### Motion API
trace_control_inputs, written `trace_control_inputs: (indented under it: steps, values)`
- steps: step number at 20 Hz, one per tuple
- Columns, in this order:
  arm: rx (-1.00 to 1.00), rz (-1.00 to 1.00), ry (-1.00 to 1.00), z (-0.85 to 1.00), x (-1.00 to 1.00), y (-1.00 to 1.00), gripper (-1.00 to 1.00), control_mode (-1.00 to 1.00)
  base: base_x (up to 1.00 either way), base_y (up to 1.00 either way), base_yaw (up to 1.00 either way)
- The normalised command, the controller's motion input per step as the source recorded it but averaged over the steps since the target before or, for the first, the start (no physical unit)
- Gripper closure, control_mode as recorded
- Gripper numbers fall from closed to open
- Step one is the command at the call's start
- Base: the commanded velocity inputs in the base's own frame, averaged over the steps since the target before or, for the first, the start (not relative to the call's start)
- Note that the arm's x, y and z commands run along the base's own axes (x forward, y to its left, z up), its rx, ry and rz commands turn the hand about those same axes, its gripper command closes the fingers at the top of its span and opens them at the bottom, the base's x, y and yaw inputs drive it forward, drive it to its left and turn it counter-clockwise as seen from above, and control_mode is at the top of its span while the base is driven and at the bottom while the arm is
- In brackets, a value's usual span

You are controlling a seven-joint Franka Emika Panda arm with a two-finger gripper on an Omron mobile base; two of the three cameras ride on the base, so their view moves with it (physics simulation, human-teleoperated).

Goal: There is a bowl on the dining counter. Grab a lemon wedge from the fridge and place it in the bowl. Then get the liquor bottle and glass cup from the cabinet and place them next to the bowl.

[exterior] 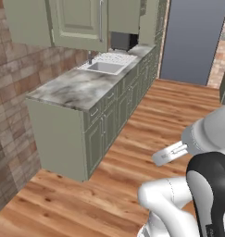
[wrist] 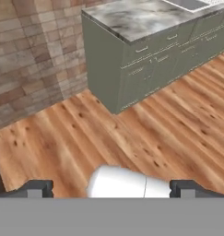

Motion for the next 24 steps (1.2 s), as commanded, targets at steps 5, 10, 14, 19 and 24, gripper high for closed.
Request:
trace_control_inputs:
  steps: [5, 10, 14, 19, 24]
  values:
    - [0.0, 0.0, 0.0, 0.0, 0.0, 0.0, -1.0, 1.0, 0.93, -0.18, -0.12]
    - [0.0, 0.0, 0.0, 0.0, 0.0, 0.0, -1.0, 1.0, 0.88, -0.37, 0.0]
    - [0.0, 0.0, 0.0, 0.0, 0.0, 0.0, -1.0, 1.0, 0.93, -0.31, 0.0]
    - [0.0, 0.0, 0.0, 0.0, 0.0, 0.0, -1.0, 1.0, 0.95, -0.16, 0.07]
    - [0.0, 0.0, 0.0, 0.0, 0.0, 0.0, -1.0, 1.0, 0.83, -0.04, 0.31]
